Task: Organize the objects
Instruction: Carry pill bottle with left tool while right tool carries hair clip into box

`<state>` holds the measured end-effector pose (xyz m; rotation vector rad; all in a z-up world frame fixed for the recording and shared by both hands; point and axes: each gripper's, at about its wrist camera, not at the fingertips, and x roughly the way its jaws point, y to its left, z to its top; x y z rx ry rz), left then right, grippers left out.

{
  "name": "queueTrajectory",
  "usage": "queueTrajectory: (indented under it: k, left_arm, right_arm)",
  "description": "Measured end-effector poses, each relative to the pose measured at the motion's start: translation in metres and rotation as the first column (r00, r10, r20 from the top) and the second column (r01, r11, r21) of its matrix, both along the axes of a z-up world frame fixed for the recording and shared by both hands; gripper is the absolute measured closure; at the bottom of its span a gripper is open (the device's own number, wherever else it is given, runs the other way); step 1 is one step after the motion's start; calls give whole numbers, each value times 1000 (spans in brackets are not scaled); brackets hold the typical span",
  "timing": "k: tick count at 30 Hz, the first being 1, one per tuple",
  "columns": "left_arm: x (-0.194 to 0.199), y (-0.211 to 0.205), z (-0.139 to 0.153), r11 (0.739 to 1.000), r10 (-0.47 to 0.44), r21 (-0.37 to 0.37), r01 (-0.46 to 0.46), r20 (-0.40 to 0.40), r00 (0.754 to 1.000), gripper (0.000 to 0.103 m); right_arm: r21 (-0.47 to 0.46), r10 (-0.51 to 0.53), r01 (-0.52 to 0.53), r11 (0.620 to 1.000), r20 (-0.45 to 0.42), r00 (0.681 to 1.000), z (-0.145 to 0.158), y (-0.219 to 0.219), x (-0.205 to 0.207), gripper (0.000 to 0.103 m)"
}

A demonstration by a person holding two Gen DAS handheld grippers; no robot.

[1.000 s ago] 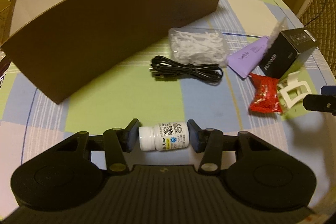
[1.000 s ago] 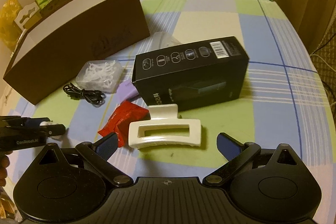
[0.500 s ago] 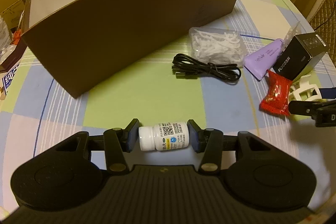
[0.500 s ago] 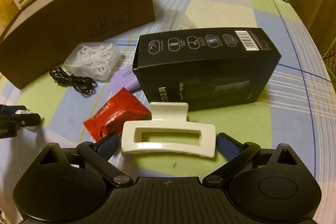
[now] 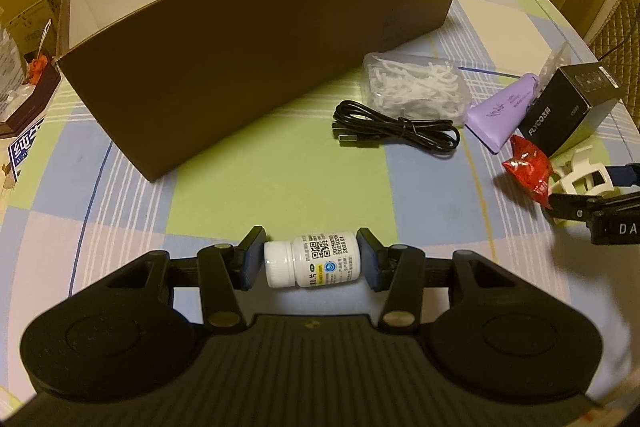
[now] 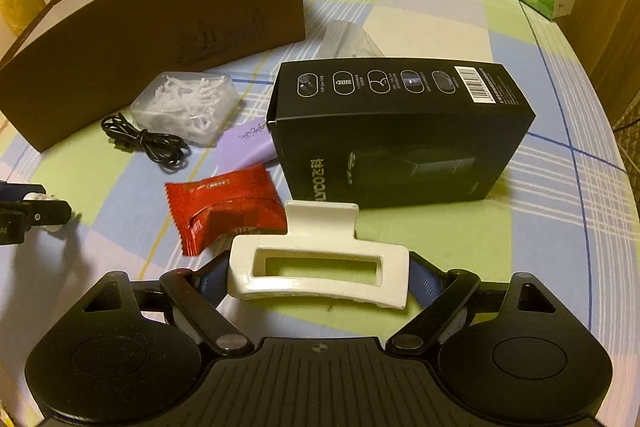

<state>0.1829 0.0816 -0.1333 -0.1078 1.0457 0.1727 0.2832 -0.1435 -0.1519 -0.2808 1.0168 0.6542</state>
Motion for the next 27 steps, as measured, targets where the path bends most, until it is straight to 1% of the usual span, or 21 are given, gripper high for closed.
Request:
queueTrajectory:
  k: [13,21,27]
  left_arm:
    - [-17,3,12,1000,-3,-10,3,30,1000,59]
    - [-34,10,28,1000,3,-22,-1,66,998,59]
    - [-44,15,48,1000,0,-24,2,111,994,59]
  right_arm:
    - [69,-2,2,998,6,1000,30,-13,-23,18]
    - [109,26,-29,994,34,999,55,-2,-38,18]
    - [141,67,-76,987,65,996,75,13,-47,18]
